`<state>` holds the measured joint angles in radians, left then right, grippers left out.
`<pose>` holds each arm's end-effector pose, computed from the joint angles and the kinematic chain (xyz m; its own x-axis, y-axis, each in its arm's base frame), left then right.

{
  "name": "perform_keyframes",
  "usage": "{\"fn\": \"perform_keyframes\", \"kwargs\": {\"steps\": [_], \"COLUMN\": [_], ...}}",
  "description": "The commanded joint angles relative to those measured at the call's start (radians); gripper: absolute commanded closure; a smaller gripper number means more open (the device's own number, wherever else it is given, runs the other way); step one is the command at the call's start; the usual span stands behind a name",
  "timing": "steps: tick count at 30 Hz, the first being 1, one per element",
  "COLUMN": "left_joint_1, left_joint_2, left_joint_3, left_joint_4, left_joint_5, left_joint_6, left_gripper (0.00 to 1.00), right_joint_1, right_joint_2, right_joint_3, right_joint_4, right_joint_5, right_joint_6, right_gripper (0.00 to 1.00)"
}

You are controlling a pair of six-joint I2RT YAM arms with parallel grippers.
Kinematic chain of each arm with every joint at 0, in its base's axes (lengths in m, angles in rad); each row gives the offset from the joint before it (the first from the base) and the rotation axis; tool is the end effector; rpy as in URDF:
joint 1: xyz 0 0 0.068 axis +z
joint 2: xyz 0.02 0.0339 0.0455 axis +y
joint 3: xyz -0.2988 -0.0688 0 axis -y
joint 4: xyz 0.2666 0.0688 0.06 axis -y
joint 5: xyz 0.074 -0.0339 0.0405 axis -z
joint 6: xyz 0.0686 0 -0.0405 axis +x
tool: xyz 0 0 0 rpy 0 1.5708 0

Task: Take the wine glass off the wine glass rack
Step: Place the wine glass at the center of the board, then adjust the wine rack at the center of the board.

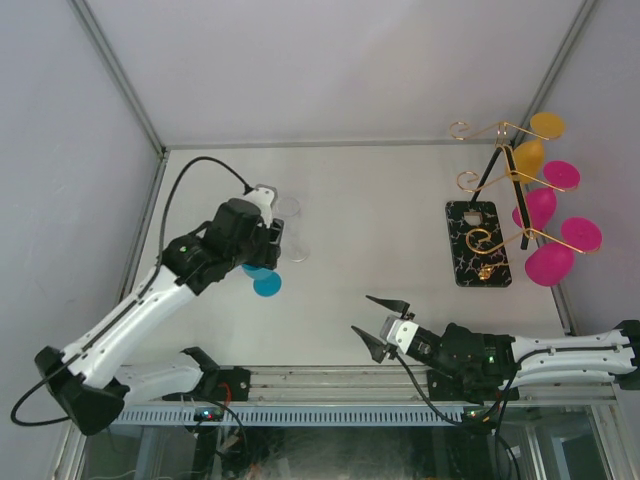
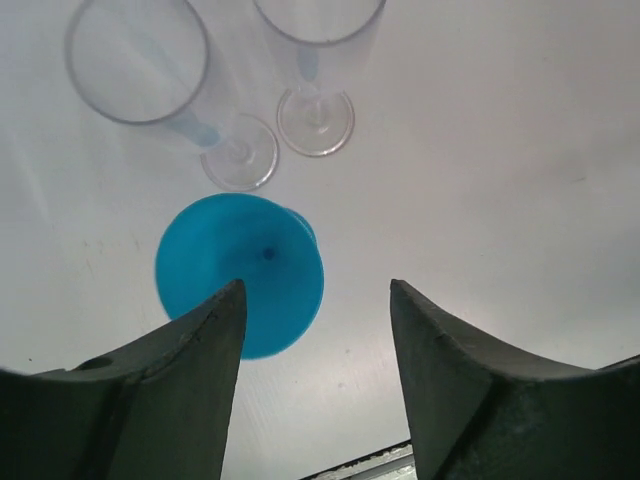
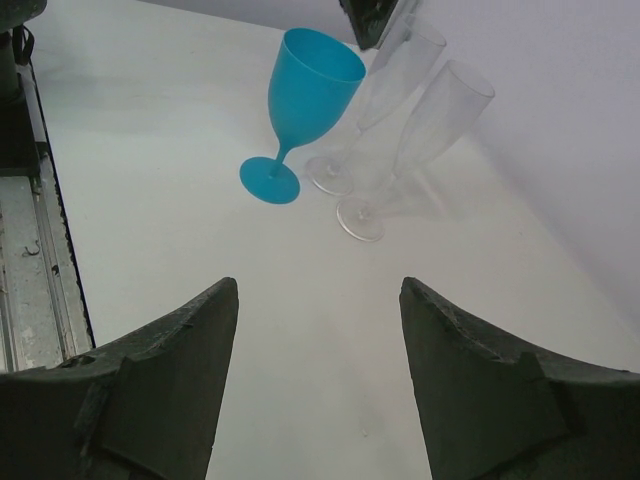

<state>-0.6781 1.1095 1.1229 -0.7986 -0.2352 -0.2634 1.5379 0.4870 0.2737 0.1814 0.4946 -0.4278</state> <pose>0.2065 -0.1458 0.3452 -0.6570 0.2041 -0.7257 0.3217 0.9465 -0.0251 0.0379 0.1623 0.2513 0.3575 -0.2377 -0.9031 -0.7866 0.4446 -0.4284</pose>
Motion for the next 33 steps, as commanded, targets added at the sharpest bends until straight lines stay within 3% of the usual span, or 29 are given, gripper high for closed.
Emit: {"fn": "perform_keyframes", "kwargs": {"steps": [1, 4, 10, 16, 24, 29, 33], "left_joint_1": [0.006, 0.006, 0.011, 0.014, 0.014, 0.014, 0.014], "left_joint_2": [-0.107, -0.197, -0.44, -0.677, -0.917, -0.91, -0.904], "left_joint_3": [0.079, 0.055, -0.127, -0.269, -0.387, -0.356, -0.37], "left_joint_4": [-0.037, -0.047, -0.009, -0.049, -0.01, -0.059, -0.088], "left_joint_5": [-0.029, -0.067, -0.208, -0.36, -0.454, -0.462, -0.485], "left_joint_6": [0.024, 0.014, -0.038, -0.129, -0.164, -0.223, -0.303], "left_gripper": [0.35, 0.31, 0.12, 0.04, 0.0, 0.0, 0.0], "right_joint_1": [-0.005, -0.006, -0.005, -0.005, -0.023, -0.07, -0.185], "right_joint_2": [0.011, 0.022, 0.037, 0.109, 0.253, 0.286, 0.318], "right_joint_3": [0.037, 0.054, 0.09, 0.167, 0.491, 0.687, 0.871], "right_joint_4": [0.023, 0.022, 0.045, 0.029, -0.271, -0.442, -0.701], "right_joint_5": [-0.008, -0.003, -0.031, 0.013, 0.224, 0.257, 0.281], "right_joint_6": [0.026, 0.049, 0.153, 0.259, 0.475, 0.538, 0.662], "right_gripper": [0.34, 0.34, 0.25, 0.22, 0.23, 0.23, 0.23]}}
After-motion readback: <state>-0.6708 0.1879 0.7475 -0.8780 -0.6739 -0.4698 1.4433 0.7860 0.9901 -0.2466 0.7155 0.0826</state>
